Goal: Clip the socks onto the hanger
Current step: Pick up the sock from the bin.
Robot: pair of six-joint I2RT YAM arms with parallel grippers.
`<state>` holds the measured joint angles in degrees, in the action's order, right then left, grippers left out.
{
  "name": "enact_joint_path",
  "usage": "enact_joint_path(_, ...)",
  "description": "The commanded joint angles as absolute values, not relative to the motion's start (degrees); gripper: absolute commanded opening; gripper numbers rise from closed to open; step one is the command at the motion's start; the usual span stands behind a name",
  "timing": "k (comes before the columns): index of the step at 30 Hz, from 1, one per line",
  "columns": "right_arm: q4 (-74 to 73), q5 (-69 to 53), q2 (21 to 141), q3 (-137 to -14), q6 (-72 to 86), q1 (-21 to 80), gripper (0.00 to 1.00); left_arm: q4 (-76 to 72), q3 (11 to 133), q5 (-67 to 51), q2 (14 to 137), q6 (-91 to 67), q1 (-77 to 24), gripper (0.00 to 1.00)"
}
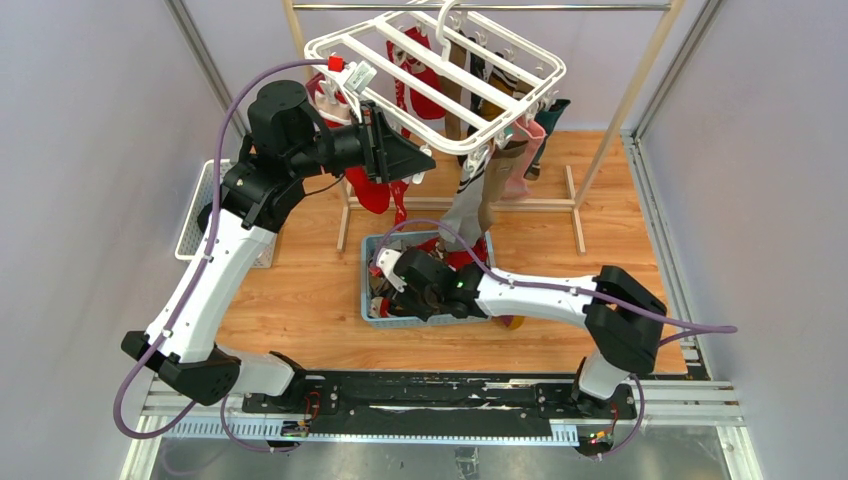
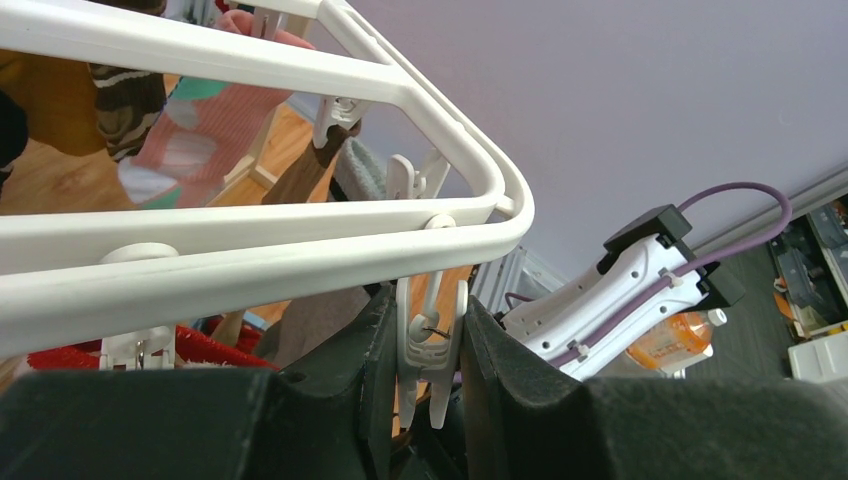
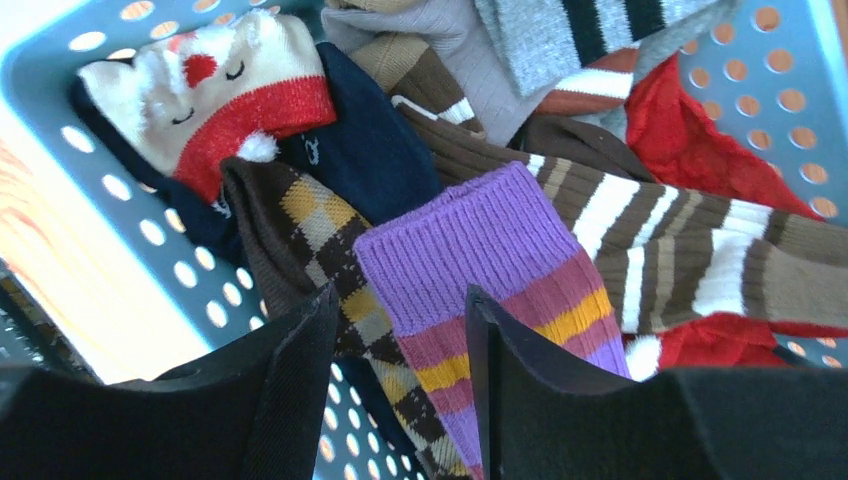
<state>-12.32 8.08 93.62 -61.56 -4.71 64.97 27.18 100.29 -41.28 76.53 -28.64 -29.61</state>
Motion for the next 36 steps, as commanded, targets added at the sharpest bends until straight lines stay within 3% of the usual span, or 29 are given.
enact_joint_path(1, -15.3, 5.6, 97.7, -64.0, -7.8, 64.1, 0.51, 27.8, 101.8, -41.9, 75.9, -28.1, -29.6, 0.0)
enact_joint_path(6, -15.9, 8.5, 99.4, -63.8, -8.8, 63.8, 0.52, 28.1, 101.9, -41.8, 75.8, -27.9, -29.6, 0.0)
enact_joint_path(9, -14.4, 11.5, 99.3, -63.5, -9.5, 63.6, 0.46, 28.1, 101.9, -41.9, 75.8, -28.0, -29.6, 0.0)
enact_joint_path(12, -13.2, 14.6, 99.2, -63.5, -10.6, 63.5, 0.32, 28.1, 101.9, -41.9, 75.9, -28.0, -29.6, 0.0)
enact_joint_path(17, -10.9, 18.2, 97.3, -62.9, -11.8, 63.4, 0.0, 28.1, 102.3, -41.9, 75.8, -27.9, -29.6, 0.0)
enact_joint_path(26, -2.8, 16.8, 83.7, -56.6, -9.3, 62.1, 0.0, 28.1, 102.3, -41.8, 75.9, -27.7, -29.6, 0.0)
enact_joint_path(31, -5.1, 10.9, 84.5, -55.8, -10.8, 62.1, 0.01, 28.2, 102.3, -41.7, 75.9, -27.6, -29.6, 0.0)
enact_joint_path(33, -8.5, 6.9, 87.6, -57.6, -11.2, 62.1, 0.18, 28.3, 102.2, -41.7, 75.8, -27.5, -29.6, 0.0)
enact_joint_path(36, -11.7, 4.1, 91.5, -59.8, -11.6, 62.1, 0.32, 28.3, 102.1, -41.6, 75.7, -27.3, -29.6, 0.0)
